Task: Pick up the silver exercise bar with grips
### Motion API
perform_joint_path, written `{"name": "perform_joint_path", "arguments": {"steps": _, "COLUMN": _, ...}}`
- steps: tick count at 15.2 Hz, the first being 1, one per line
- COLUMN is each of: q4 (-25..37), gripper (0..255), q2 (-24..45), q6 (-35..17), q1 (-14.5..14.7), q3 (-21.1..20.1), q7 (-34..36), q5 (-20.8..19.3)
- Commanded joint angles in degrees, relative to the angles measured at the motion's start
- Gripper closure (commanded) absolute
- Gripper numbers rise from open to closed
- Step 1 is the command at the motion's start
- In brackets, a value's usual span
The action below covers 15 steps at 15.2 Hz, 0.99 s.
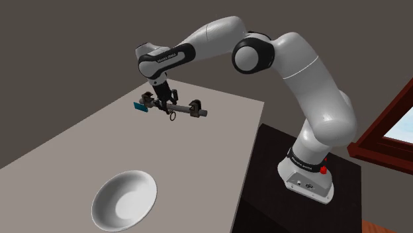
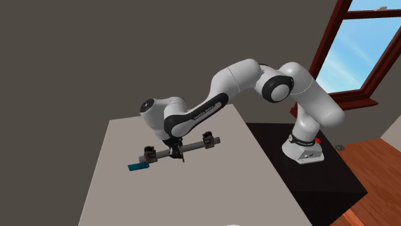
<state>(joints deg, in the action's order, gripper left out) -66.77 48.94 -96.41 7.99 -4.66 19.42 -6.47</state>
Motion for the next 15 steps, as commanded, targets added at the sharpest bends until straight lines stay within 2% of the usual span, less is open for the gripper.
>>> {"name": "perform_joint_path", "arguments": {"steps": 1, "q4": 0.4, "gripper": 255, "q2": -0.6, "q6": 0.9, "q1": 0.0, "q3": 0.0, "q7": 0.0, "q5": 0.0}}
{"name": "perform_joint_path", "arguments": {"steps": 15, "q4": 4.9, "gripper": 255, "q2": -3.4, "q6": 8.3, "q1": 0.2, "q3": -0.1, "q7": -0.5, "q5": 0.3}}
